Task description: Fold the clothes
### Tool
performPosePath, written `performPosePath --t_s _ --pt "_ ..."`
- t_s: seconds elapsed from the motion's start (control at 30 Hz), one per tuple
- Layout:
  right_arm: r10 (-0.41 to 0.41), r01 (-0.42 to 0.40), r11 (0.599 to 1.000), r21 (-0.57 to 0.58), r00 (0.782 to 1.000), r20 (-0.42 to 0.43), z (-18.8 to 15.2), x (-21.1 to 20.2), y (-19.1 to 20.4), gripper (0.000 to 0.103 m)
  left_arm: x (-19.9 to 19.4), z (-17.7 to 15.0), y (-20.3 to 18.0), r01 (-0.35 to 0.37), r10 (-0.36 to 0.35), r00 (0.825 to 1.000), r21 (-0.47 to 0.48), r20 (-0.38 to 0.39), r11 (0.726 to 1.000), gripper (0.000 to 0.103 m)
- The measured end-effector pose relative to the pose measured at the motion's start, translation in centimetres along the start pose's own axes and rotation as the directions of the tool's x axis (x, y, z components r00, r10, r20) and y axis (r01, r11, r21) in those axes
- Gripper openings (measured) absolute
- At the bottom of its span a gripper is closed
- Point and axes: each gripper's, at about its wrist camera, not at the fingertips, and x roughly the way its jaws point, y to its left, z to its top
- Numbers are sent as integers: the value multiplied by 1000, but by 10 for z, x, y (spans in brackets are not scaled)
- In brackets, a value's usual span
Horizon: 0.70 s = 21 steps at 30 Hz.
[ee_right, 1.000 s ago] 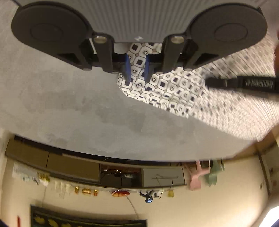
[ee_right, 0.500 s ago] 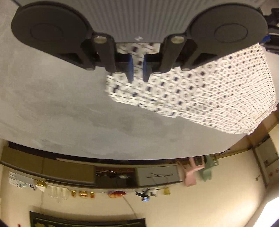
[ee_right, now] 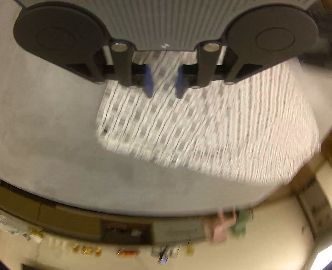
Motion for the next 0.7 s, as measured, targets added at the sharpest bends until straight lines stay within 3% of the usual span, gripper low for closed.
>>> performPosePath --t_s 0.1,0.17,0.3,0.43,0.57,0.6,0.7 --pt "-84 86 994 -73 996 23 -2 -22 29 40 -50 33 53 -113 129 982 -119 136 986 59" --pt "-67 73 995 -68 993 92 13 -43 51 40 -80 53 98 -191 232 954 -211 190 959 62" --pt "10 20 989 -144 978 207 46 -66 122 43 -118 54 193 -184 300 924 -409 239 894 70" --pt "188 -136 955 -263 965 183 76 -35 232 49 -153 51 288 -142 360 893 -590 270 795 70" --pt "283 -208 892 -401 949 138 99 23 347 54 -189 48 383 -80 424 859 -743 286 665 71" --pt "303 -224 872 -436 945 120 104 39 375 54 -192 49 396 -65 418 860 -751 292 657 71" --pt "315 -224 824 -521 945 92 113 82 436 56 -187 54 411 -63 390 876 -734 283 676 74"
